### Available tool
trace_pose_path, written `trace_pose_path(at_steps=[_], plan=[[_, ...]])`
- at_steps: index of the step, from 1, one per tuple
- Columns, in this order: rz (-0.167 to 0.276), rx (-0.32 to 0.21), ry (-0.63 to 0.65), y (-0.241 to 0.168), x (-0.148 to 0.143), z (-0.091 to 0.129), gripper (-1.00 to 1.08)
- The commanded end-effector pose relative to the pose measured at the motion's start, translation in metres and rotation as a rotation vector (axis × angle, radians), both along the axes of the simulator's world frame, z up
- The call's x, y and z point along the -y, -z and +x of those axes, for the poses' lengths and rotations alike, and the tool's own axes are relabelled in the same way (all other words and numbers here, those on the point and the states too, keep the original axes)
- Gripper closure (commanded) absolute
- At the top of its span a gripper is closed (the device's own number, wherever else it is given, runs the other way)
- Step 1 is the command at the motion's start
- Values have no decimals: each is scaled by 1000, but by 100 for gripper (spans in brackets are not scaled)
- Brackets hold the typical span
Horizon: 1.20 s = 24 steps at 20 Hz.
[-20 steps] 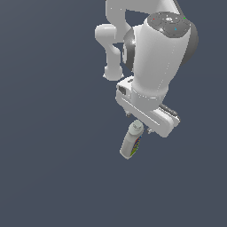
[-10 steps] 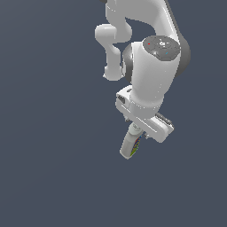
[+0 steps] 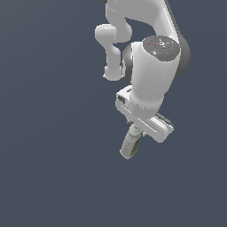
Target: Pick up the object and move it to a goal position.
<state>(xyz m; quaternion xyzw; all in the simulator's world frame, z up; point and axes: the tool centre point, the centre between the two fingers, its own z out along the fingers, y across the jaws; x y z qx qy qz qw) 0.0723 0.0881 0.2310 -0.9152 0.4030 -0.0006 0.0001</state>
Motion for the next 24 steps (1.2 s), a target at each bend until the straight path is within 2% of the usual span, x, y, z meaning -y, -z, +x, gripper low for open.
trace_pose_path(at_steps=[1, 7, 13, 18, 24], plan=[[0, 0, 0, 0, 0, 0, 108], [0, 0, 0, 0, 1, -4, 108], [0, 0, 0, 0, 1, -18, 108], [0, 0, 0, 1, 2, -38, 108], [0, -1, 0, 1, 4, -72, 108]])
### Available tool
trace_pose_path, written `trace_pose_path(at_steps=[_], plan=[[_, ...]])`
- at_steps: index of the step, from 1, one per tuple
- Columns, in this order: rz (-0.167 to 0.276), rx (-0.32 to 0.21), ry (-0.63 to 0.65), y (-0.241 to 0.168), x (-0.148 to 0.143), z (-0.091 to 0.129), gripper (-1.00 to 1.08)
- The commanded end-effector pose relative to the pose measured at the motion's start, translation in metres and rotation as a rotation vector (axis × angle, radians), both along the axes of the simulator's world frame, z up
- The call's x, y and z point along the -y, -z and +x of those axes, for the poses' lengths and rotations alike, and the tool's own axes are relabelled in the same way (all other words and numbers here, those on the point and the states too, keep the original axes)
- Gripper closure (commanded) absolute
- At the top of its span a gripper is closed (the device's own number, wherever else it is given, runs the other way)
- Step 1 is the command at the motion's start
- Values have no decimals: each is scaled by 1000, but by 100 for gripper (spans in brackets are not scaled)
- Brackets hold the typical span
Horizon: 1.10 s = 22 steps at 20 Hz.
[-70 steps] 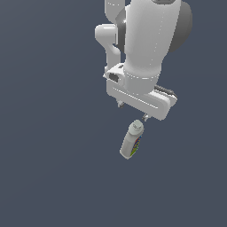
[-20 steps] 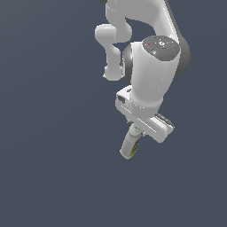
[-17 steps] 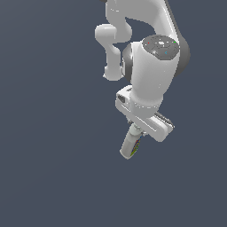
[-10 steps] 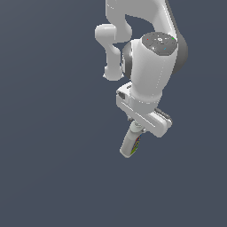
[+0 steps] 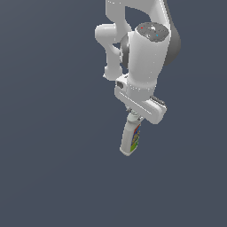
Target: Pick up the object and move it to a goal position.
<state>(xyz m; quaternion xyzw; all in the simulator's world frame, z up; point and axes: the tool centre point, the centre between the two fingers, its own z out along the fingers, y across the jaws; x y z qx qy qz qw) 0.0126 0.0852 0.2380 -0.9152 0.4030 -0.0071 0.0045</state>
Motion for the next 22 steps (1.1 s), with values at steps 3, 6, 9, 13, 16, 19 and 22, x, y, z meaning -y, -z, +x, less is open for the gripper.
trace_pose_path(at_steps=[3, 6, 9, 13, 16, 19, 22], plan=[[-3, -16, 0, 8, 2, -31, 108], [-3, -16, 0, 8, 3, -51, 108], [-3, -16, 0, 8, 4, -71, 108], [-3, -16, 0, 8, 5, -93, 108], [-3, -16, 0, 8, 6, -106, 108], [-3, -16, 0, 8, 7, -117, 108], [-3, -17, 0, 8, 7, -124, 108]])
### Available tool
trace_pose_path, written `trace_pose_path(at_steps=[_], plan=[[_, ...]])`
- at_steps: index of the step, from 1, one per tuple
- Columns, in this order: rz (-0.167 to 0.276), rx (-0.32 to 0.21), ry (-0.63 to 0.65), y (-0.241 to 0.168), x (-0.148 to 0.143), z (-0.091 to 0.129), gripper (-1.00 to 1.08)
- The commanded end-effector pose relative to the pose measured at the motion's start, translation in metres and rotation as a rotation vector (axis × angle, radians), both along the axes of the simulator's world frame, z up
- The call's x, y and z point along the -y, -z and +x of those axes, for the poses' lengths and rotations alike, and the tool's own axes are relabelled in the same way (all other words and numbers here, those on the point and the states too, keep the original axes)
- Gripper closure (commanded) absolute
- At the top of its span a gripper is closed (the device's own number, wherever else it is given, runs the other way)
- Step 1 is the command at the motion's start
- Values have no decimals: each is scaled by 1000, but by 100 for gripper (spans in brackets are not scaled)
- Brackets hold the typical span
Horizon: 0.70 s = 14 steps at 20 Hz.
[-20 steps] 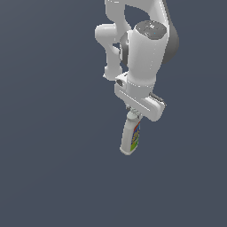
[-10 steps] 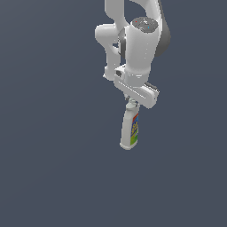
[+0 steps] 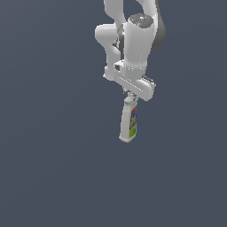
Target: Pick up the object and move it to a goal position.
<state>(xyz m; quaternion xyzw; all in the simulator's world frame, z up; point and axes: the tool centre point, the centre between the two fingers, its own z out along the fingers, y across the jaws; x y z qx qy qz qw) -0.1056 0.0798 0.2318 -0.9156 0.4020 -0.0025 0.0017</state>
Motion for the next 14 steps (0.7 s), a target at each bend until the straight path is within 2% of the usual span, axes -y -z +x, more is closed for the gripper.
trace_pose_path(at_steps=[1, 9, 14], plan=[[-1, -6, 2, 2, 2, -7, 108], [0, -2, 0, 1, 1, -10, 108], [0, -2, 0, 2, 1, -21, 108]])
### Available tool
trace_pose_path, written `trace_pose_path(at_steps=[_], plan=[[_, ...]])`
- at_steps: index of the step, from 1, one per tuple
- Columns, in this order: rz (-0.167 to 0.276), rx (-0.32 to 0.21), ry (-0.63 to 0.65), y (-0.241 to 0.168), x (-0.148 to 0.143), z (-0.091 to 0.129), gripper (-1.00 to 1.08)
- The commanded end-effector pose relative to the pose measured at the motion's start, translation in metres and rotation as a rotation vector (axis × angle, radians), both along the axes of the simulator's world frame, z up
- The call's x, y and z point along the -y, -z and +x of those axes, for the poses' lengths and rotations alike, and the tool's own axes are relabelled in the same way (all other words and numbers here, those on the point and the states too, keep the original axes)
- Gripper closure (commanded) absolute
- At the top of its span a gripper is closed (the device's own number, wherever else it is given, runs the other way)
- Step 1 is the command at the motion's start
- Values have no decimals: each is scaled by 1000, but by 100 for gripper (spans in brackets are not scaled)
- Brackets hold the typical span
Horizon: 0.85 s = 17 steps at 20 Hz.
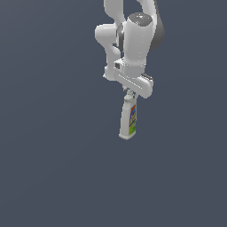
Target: Pick up the object and move it to a goal position.
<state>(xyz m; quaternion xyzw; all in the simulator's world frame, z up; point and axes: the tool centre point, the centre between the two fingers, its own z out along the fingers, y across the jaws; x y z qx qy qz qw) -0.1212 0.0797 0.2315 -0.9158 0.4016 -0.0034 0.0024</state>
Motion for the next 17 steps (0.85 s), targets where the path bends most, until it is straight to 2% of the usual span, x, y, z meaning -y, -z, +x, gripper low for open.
trace_pose_path(at_steps=[1, 10, 17], plan=[[-1, -5, 1, 2, 1, -9, 108], [-1, -5, 1, 5, 4, -48, 108], [-1, -5, 1, 6, 4, -58, 108]])
